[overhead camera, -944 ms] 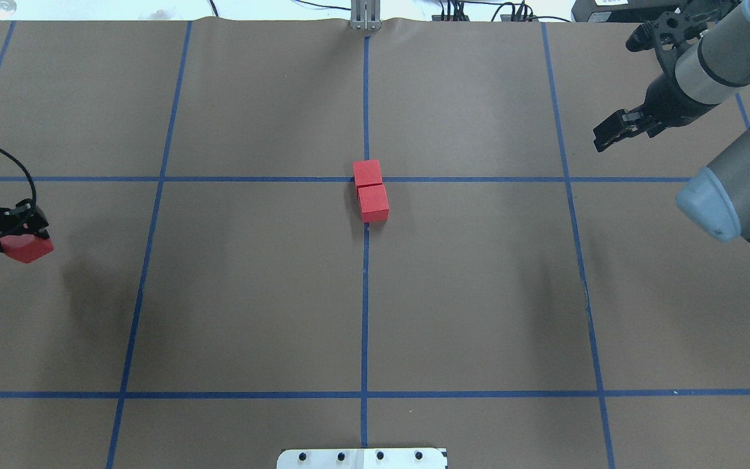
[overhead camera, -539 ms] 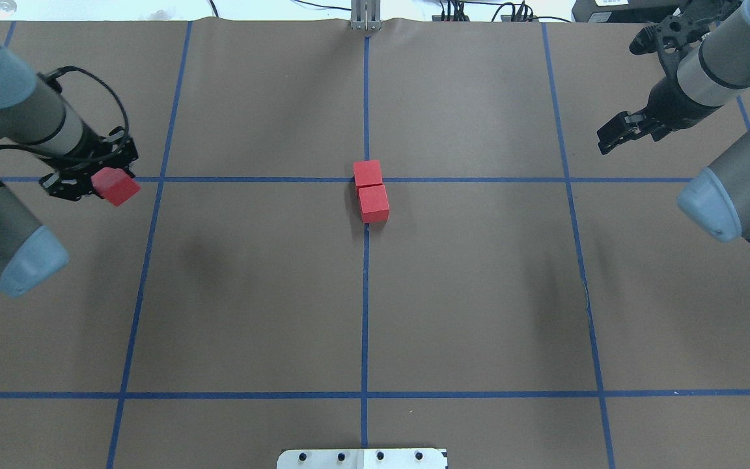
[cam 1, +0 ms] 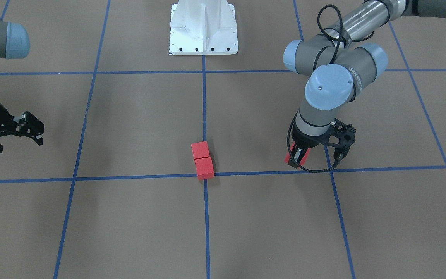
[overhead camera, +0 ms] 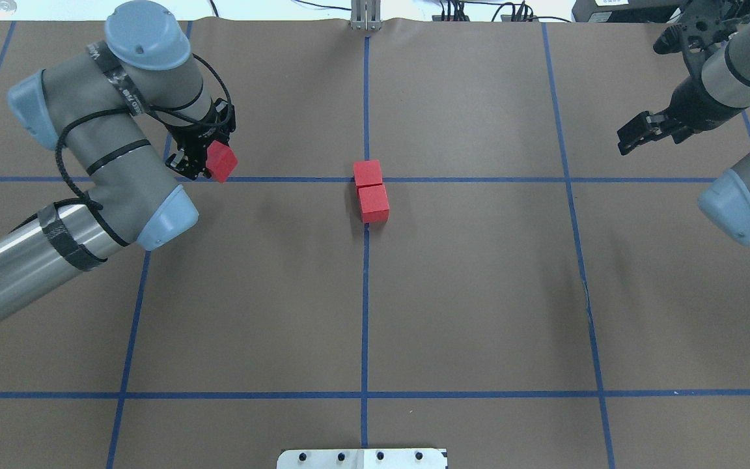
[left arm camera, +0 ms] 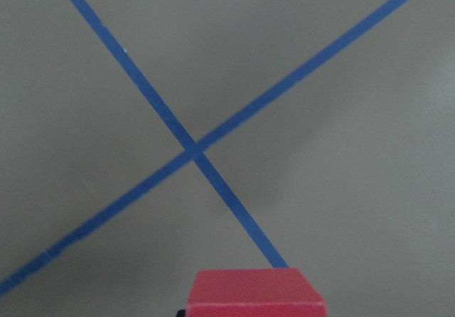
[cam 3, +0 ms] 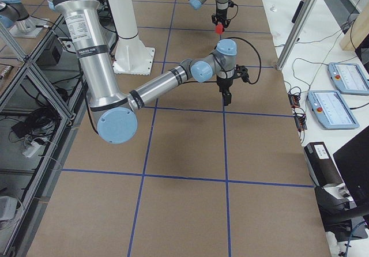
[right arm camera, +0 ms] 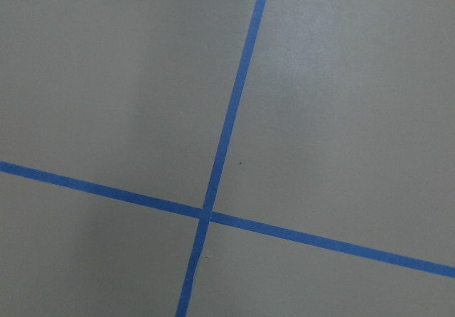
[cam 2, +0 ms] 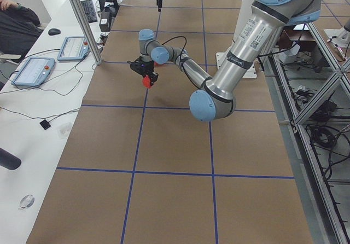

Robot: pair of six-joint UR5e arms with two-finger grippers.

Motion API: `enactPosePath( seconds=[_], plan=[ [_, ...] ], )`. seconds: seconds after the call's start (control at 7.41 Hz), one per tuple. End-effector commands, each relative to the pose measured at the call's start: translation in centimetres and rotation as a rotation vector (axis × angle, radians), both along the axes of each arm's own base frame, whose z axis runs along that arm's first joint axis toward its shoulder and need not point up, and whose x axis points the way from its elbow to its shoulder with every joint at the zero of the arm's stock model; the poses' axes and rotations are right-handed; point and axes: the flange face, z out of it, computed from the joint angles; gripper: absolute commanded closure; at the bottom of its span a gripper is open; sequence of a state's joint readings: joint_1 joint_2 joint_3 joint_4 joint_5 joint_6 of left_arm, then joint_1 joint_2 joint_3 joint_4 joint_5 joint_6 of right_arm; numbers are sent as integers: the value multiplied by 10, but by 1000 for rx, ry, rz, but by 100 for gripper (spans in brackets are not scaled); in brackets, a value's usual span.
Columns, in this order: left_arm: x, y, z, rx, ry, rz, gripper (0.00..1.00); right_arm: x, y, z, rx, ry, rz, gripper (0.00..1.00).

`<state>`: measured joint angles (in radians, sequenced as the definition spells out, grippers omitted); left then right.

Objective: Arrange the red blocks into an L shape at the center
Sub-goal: 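Carry the held red cube toward the two-cube pair with the left gripper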

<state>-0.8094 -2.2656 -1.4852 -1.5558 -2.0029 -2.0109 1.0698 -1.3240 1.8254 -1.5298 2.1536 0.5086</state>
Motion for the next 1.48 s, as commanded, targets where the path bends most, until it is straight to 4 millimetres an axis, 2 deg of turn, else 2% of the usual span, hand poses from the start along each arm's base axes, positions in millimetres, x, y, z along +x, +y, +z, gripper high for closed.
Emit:
enactPosePath(
  seconds=[0.0,0.13,0.27,0.4,0.54,0.81,1.08,1.35],
  plan=[
    [18,-11,-24,-83,19,-86,100,9,20,16,-36,-12,-15,1],
    [28,-6,-38,-131,41,-138,100,6,22,17,-46,-24,-25,1],
    [46,-1,-60,-154,57,-152,100,4,23,16,-53,-30,-25,1],
    [63,1,-74,-199,64,-186,100,0,26,15,-57,-36,-37,1],
    [71,5,-82,-225,72,-208,100,-6,28,13,-51,-40,-50,1],
    [78,4,-76,-273,74,-256,100,-14,34,9,-57,-69,-78,1],
    [106,-21,-69,-361,29,-328,100,-14,34,7,-55,-72,-79,1],
    [116,-30,-68,-427,66,-423,100,-14,34,5,-52,-73,-79,1]
  ],
)
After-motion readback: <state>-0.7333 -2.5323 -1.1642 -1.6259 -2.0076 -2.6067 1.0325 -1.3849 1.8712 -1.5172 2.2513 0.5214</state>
